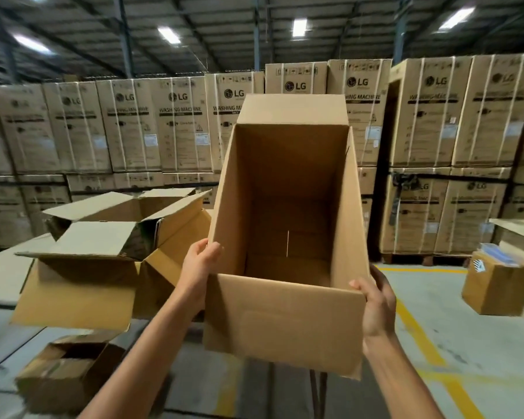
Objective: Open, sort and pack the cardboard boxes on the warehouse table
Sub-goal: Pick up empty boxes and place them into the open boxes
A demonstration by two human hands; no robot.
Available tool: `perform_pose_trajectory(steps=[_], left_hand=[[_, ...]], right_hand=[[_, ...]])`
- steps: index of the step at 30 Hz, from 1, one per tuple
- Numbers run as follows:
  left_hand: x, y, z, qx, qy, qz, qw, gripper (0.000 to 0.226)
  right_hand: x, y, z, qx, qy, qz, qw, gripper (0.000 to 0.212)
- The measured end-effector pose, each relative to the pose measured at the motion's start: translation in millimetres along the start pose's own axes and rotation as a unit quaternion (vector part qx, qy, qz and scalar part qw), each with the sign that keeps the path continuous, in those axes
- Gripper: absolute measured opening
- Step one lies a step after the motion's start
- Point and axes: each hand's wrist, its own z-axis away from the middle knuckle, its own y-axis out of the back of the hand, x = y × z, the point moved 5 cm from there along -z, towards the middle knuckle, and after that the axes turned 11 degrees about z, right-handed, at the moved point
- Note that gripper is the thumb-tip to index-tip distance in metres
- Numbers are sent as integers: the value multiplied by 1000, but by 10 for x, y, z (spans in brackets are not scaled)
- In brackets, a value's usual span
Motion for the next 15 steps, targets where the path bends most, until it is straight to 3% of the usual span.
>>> perform_pose_trajectory(steps=[4,6,11,15], left_hand=[[269,403,111,-35,34,-8,999,97],[392,624,138,-36,33,2,999,104],[779,1287,-17,35,-34,16,999,76],[1187,1861,-283,81,-106,48,990,54]], right_hand=[[-158,-310,294,-15,41,-33,999,70],[-251,-527,436,-35,76,-49,995,67],[-575,-1238,618,-82,153,-55,983,60],[-786,-2008,702,-118,162,-91,975,62]])
